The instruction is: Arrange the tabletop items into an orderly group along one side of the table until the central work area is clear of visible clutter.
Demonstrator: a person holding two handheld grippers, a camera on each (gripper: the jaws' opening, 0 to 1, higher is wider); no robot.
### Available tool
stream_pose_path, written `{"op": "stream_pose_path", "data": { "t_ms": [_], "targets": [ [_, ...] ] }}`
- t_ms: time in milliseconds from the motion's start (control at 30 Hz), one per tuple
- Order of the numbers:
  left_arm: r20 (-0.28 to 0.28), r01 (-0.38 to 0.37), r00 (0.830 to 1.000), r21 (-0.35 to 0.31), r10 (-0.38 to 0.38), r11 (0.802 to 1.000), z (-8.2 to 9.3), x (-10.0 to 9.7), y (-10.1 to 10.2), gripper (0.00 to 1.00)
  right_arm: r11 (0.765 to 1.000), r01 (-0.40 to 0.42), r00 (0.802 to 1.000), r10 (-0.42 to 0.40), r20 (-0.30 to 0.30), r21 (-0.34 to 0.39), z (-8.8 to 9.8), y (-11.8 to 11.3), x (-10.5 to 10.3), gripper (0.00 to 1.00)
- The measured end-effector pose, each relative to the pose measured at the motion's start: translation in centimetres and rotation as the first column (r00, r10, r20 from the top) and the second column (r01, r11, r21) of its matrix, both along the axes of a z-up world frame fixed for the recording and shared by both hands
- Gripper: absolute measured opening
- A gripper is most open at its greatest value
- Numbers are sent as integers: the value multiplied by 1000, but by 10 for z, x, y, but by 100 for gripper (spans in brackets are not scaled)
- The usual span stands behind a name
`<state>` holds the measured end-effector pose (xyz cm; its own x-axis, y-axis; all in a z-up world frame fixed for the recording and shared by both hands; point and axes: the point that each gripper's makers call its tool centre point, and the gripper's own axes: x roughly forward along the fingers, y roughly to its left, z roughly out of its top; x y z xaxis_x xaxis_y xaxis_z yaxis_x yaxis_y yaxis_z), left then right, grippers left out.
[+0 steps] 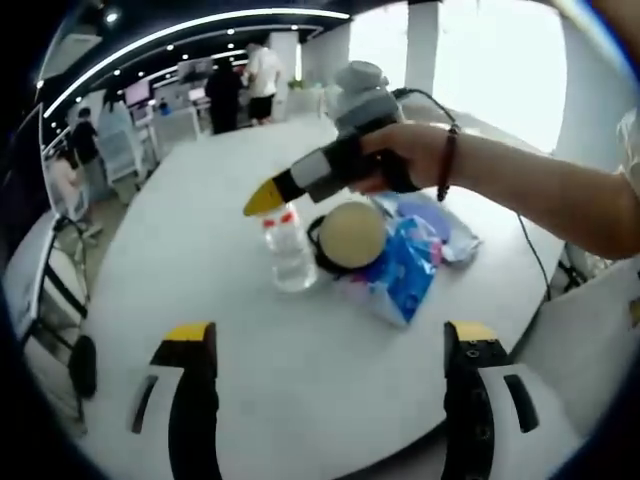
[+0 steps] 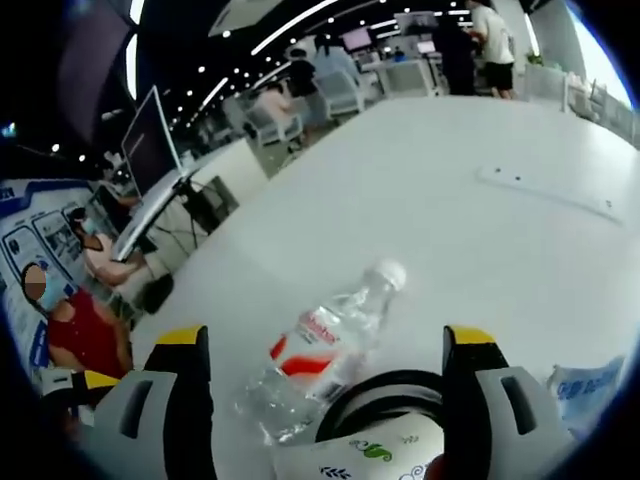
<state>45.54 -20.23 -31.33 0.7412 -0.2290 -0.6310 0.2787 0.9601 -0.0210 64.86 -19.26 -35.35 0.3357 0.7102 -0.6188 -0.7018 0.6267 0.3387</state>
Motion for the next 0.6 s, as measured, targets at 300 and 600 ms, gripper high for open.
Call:
{"op": "stream_pose_path", "data": {
  "t_ms": [300,600],
  "targets": [
    [-7,20,1000,7,-20,1000,-1,-1,-3,91,993,116,991,-116,-62,-7,-9,7,1,82],
    [-9,25,1000,-2,-25,1000,1,-2,-7,90,972,230,963,-235,-131,-53,-18,4,8,72]
  ]
}}
